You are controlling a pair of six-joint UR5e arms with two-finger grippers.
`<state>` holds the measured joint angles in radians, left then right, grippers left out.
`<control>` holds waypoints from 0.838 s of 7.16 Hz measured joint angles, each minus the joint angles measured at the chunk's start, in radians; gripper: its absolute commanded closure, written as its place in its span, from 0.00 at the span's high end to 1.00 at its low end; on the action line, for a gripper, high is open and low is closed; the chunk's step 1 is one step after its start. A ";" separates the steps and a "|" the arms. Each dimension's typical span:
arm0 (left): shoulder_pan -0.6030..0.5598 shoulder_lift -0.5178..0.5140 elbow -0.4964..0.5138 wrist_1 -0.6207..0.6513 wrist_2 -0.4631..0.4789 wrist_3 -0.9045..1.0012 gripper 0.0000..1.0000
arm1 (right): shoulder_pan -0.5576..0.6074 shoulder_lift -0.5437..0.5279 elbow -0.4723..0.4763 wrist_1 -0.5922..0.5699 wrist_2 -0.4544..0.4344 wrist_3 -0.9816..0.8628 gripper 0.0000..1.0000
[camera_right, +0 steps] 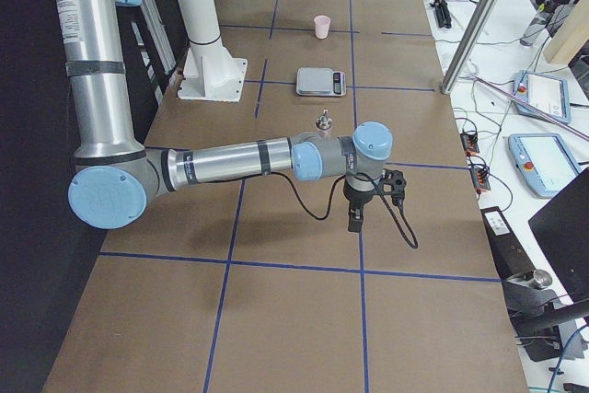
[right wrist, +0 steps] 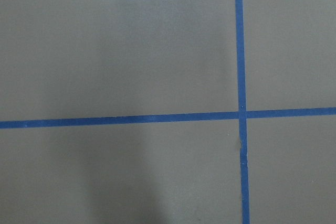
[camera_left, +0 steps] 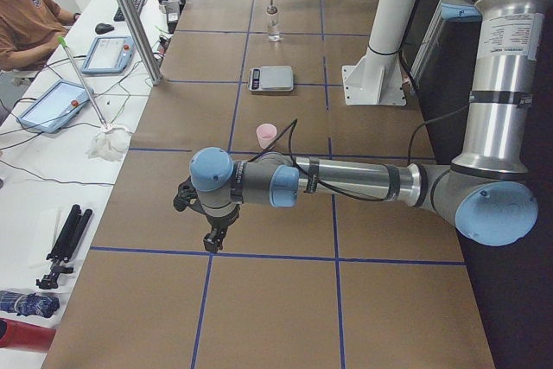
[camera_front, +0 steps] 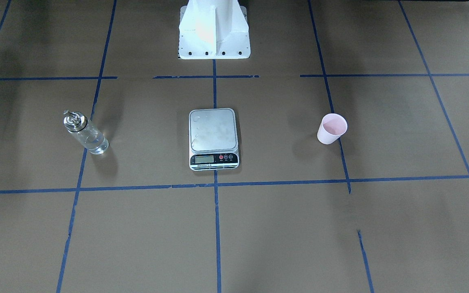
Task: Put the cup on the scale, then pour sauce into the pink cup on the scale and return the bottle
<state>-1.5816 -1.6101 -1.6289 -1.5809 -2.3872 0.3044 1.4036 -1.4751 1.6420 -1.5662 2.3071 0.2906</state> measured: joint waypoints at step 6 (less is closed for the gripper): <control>0.030 0.026 -0.044 -0.082 -0.068 -0.105 1.00 | 0.000 -0.009 0.008 0.000 0.048 0.002 1.00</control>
<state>-1.5514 -1.5840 -1.6725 -1.6625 -2.4551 0.1997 1.4034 -1.4844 1.6497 -1.5660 2.3553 0.2924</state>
